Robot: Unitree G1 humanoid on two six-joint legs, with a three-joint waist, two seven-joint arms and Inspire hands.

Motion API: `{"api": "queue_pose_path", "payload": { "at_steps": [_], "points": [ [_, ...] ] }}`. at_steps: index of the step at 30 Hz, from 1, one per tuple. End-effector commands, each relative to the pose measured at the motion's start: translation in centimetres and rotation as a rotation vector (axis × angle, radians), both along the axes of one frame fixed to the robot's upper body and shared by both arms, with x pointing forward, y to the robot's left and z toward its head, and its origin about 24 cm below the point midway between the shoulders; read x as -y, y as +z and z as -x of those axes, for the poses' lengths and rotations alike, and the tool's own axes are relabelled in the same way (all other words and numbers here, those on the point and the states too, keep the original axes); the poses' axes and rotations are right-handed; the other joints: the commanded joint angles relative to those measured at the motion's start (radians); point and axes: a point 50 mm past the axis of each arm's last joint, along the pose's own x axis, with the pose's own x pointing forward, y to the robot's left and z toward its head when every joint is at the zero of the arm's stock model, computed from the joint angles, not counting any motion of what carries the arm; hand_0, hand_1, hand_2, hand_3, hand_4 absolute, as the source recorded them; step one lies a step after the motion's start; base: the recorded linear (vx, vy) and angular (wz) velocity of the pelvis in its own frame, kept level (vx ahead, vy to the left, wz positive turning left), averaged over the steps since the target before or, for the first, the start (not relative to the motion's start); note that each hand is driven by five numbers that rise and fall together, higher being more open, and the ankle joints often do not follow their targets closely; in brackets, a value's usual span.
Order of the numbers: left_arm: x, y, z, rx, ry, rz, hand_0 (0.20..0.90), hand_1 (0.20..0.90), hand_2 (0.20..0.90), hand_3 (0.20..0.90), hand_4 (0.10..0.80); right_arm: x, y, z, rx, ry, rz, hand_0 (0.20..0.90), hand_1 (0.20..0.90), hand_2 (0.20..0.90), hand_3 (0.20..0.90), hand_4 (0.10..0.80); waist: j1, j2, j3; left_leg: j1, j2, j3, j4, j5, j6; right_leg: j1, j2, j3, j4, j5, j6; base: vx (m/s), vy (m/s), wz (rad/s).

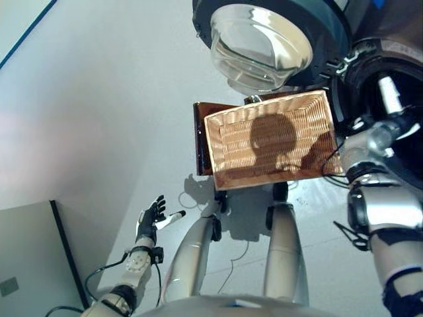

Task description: Pick up the clothes and place them into the washing machine

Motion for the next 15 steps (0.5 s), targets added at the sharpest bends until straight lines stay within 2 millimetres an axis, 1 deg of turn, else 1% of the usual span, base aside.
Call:
{"api": "queue_pose_path", "payload": {
  "at_steps": [1, 10, 12, 15],
  "points": [
    [-3.5, -0.2, 1.0, -0.031, 0.131, -0.049, 0.900, 0.900, 0.900, 0.900, 0.800, 1.3, 1.9, 0.6, 0.123, -0.029, 0.083, 0.900, 0.900, 0.900, 0.900, 0.800, 0.022, -0.006, -0.037, -0.058, -0.014, 0.017, 0.047, -0.057, -0.008, 0.045, 0.022, -0.014, -0.143, 0.065, -0.028, -0.011, 0.011, 0.04],
    [-3.6, 0.0, 0.8, -0.020, 0.141, -0.048, 0.900, 0.900, 0.900, 0.900, 0.800, -0.7, -2.0, 1.0, 0.074, 0.040, 0.035, 0.900, 0.900, 0.900, 0.900, 0.800, 0.016, -0.029, -0.041, -0.051, -0.015, 0.013, 0.051, -0.055, -0.005, 0.065, 0.022, -0.019, -0.150, 0.069, -0.027, -0.001, 0.001, 0.00],
    [-3.7, -0.1, 0.9, -0.027, 0.145, -0.045, 0.900, 0.900, 0.900, 0.900, 0.800, -1.3, -3.3, 1.3, 0.052, 0.063, 0.027, 0.900, 0.900, 0.900, 0.900, 0.800, 0.013, -0.039, -0.046, -0.038, -0.016, 0.011, 0.051, -0.055, -0.004, 0.083, 0.023, -0.023, -0.155, 0.068, -0.027, 0.011, -0.004, -0.02],
    [-3.5, -0.3, 1.1, -0.041, 0.147, -0.039, 0.900, 0.900, 0.900, 0.900, 0.800, -2.3, -6.0, 2.2, -0.004, 0.113, 0.015, 0.900, 0.900, 0.900, 0.900, 0.800, 0.008, -0.059, -0.058, -0.002, -0.015, 0.007, 0.044, -0.057, -0.003, 0.128, 0.025, -0.031, -0.170, 0.070, -0.026, 0.046, -0.015, 0.03]
  ]
}}
